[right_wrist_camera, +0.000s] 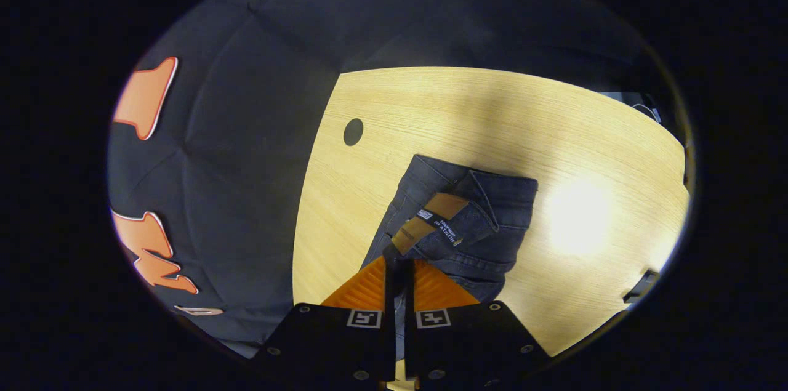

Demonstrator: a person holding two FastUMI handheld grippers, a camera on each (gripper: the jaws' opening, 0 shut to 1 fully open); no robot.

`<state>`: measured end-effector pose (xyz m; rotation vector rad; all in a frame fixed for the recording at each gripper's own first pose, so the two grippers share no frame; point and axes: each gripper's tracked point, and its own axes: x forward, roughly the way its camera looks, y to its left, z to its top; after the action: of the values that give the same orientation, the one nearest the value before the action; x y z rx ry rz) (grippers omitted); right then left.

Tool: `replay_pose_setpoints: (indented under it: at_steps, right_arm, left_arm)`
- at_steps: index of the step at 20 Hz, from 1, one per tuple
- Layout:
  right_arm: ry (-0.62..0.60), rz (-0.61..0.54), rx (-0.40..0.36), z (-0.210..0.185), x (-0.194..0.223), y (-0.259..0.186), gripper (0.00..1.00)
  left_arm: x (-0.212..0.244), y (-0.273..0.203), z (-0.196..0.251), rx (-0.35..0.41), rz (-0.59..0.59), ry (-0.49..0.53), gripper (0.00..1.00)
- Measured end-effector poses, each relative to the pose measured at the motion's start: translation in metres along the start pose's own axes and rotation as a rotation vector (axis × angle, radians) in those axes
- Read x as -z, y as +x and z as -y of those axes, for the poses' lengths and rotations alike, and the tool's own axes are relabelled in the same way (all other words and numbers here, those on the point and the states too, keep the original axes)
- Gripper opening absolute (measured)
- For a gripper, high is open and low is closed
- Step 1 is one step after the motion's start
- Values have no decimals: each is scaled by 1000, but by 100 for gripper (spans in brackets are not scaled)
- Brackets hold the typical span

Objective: Grasp the waist and the cuffs of the jeans and fold them to make the two legs overlap; first hold the waist and fold one-third of the jeans toward the cuffs, then hold the cuffs and fold the remaining one-third in the same direction to finish folding.

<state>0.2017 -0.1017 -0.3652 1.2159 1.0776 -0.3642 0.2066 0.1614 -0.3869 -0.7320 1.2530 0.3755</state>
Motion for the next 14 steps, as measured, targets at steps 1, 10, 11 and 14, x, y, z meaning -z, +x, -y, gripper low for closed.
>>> replay_pose_setpoints:
  at_steps: [1, 10, 11, 14]
  right_arm:
    - [-4, -5, 9, -1, -1, 7, 6]
    - [-36, -33, 50, -8, -13, 43, 6]
    - [-40, -33, 51, -8, -14, 44, 6]
    - [-45, -36, 45, -10, -16, 45, 6]
  left_arm:
    - [-6, 9, 7, 5, -1, 11, 3]
    - [-44, 57, 40, 58, -35, -81, 4]
    - [-46, 55, 43, 57, -31, -71, 4]
    - [-87, 52, 44, 36, 123, -36, 16]
